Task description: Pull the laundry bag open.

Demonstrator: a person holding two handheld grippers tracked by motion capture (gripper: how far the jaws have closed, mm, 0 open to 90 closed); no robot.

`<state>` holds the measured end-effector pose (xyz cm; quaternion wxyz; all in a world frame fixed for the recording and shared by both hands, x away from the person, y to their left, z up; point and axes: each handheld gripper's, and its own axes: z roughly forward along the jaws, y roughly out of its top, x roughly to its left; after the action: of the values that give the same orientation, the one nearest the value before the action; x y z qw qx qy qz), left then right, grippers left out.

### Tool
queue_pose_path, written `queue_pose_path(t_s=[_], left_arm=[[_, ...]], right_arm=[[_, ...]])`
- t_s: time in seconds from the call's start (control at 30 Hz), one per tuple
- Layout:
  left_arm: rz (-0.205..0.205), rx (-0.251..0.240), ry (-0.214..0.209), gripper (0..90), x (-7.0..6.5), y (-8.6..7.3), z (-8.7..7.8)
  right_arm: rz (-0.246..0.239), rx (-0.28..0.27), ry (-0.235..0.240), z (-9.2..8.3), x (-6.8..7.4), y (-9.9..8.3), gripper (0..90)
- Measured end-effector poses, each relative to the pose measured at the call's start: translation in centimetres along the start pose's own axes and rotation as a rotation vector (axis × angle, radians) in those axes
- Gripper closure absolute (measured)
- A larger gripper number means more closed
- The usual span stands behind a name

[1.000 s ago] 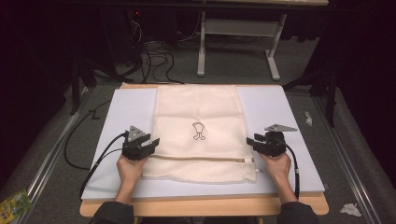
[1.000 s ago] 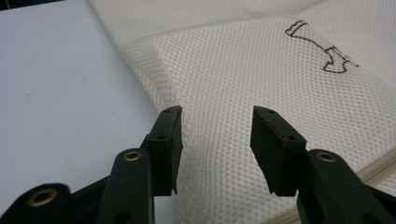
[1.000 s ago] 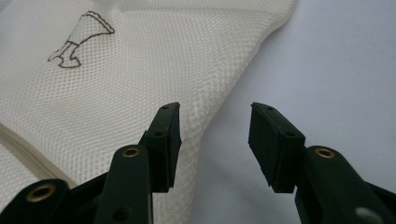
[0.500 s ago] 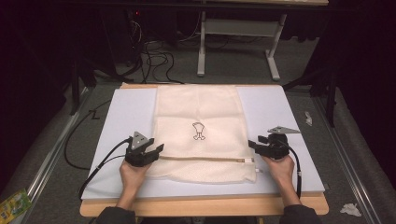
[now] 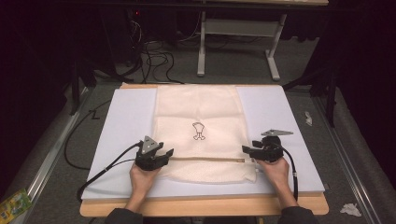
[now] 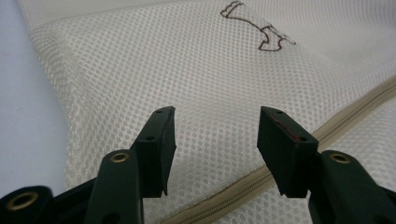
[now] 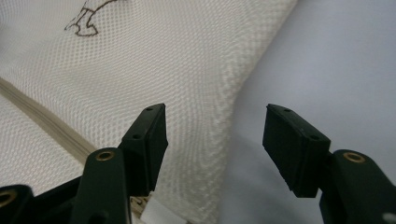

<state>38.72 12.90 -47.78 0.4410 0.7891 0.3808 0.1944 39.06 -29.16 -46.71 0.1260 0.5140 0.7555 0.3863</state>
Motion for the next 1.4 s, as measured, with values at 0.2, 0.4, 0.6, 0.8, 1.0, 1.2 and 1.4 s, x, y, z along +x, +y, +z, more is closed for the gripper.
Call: queue_pose_path(t_s=[0.2,0.4,0.6,0.8,1.0,1.2,1.4], left_arm=[[-0.009,0.012,-0.012,46.6,-0.2,-0.1,0.6],[-0.015,0.024,-0.007,46.3,-0.1,-0.1,0.8],[-0.019,0.072,-0.01,46.8,-0.1,0.0,1.3],[-0.014,0.094,-0.015,47.0,-0.1,0.1,1.5],[-0.02,0.102,-0.019,46.9,0.0,0.1,1.6],[-0.019,0.103,-0.017,47.0,-0.1,0.1,1.6],[-0.02,0.105,-0.016,47.1,-0.1,0.1,1.6]], right_arm=[[0.001,0.049,0.007,1.5,1.0,0.5,37.0],[-0.01,0.079,0.006,2.0,1.7,0.8,34.6],[-0.018,0.116,0.016,1.3,1.9,0.5,35.0],[-0.014,0.141,0.023,1.4,2.4,0.7,38.9],[-0.051,0.161,0.028,2.3,3.4,1.4,45.6],[-0.153,0.177,-0.05,2.4,3.9,1.4,64.3],[-0.205,0.143,-0.062,2.2,4.0,1.0,84.9]])
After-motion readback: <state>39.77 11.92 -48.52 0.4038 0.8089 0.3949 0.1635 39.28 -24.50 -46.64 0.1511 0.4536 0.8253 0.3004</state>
